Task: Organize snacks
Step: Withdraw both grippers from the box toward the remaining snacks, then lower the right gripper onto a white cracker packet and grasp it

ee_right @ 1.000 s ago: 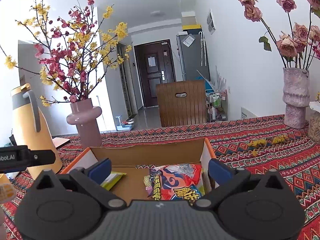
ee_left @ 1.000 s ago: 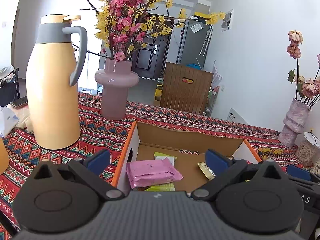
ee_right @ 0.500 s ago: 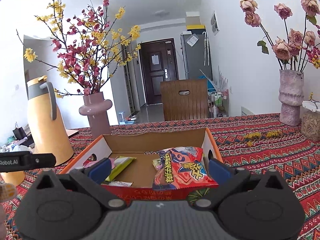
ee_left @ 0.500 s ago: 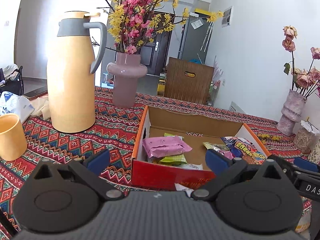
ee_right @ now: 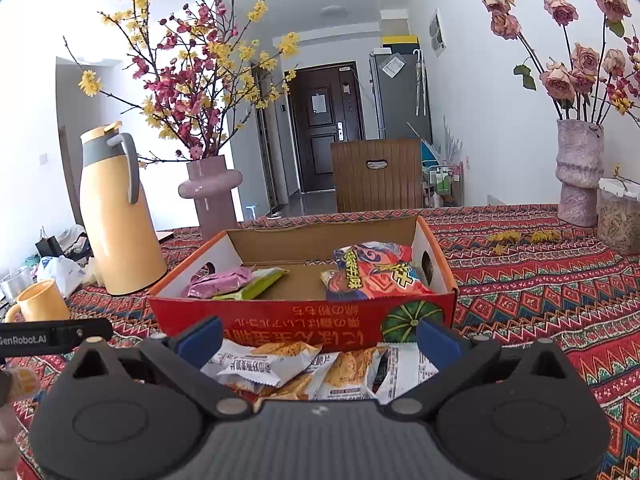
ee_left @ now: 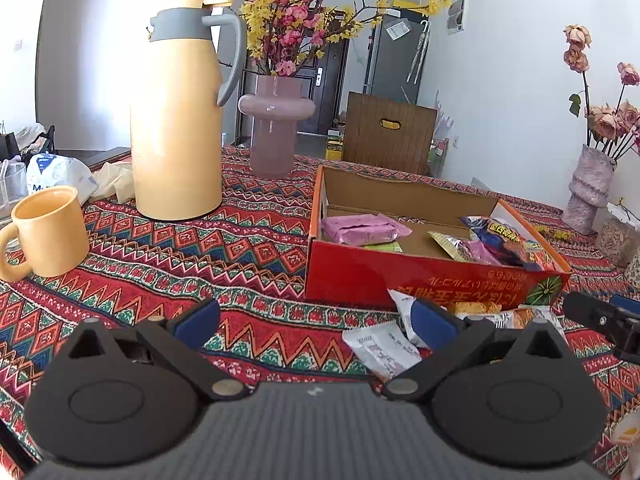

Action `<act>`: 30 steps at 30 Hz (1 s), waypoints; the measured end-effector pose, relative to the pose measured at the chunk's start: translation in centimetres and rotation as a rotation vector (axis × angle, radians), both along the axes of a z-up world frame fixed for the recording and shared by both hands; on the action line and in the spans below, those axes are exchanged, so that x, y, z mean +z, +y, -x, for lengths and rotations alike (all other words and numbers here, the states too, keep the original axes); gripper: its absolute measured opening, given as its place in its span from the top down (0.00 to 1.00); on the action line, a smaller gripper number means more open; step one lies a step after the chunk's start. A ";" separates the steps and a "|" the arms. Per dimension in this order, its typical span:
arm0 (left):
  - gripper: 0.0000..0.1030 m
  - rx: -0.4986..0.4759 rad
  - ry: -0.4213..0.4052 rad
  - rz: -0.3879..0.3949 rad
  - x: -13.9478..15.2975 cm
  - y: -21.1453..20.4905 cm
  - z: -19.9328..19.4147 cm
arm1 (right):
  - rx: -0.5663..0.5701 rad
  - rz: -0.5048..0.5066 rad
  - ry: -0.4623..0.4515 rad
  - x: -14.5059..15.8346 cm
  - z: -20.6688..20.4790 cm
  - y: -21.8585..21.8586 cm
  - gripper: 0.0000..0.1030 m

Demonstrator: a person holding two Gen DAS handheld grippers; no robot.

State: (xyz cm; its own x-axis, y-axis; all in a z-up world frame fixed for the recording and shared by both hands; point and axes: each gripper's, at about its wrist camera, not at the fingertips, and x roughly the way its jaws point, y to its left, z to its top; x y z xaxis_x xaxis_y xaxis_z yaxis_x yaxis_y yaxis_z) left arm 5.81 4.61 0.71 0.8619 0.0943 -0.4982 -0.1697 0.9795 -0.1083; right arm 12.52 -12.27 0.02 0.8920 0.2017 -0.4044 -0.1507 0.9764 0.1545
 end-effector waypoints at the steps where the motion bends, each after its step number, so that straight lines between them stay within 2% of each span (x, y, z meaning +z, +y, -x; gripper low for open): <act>1: 0.00 -0.003 0.002 -0.003 -0.2 0.1 0.3 | 0.000 0.000 0.003 -0.2 0.4 0.0 0.00; 9: 0.00 -0.013 0.025 -0.007 -1.6 0.6 1.9 | -0.014 -0.003 0.051 -1.7 2.2 -0.9 0.00; 22: 0.00 -0.045 0.020 0.004 -1.7 0.2 2.7 | -0.010 -0.015 0.084 -2.5 2.8 -0.5 0.00; 30: 0.00 -0.054 0.031 0.011 -2.0 0.2 2.9 | 0.038 -0.015 0.106 -2.9 3.0 0.3 0.00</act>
State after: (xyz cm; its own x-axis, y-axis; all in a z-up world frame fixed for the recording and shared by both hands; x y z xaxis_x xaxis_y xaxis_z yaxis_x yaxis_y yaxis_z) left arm 2.93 4.81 -1.30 0.8497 0.0422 -0.5256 -0.1196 0.9862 -0.1142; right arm 9.48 -11.94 -2.87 0.8363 0.2410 -0.4925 -0.1695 0.9678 0.1858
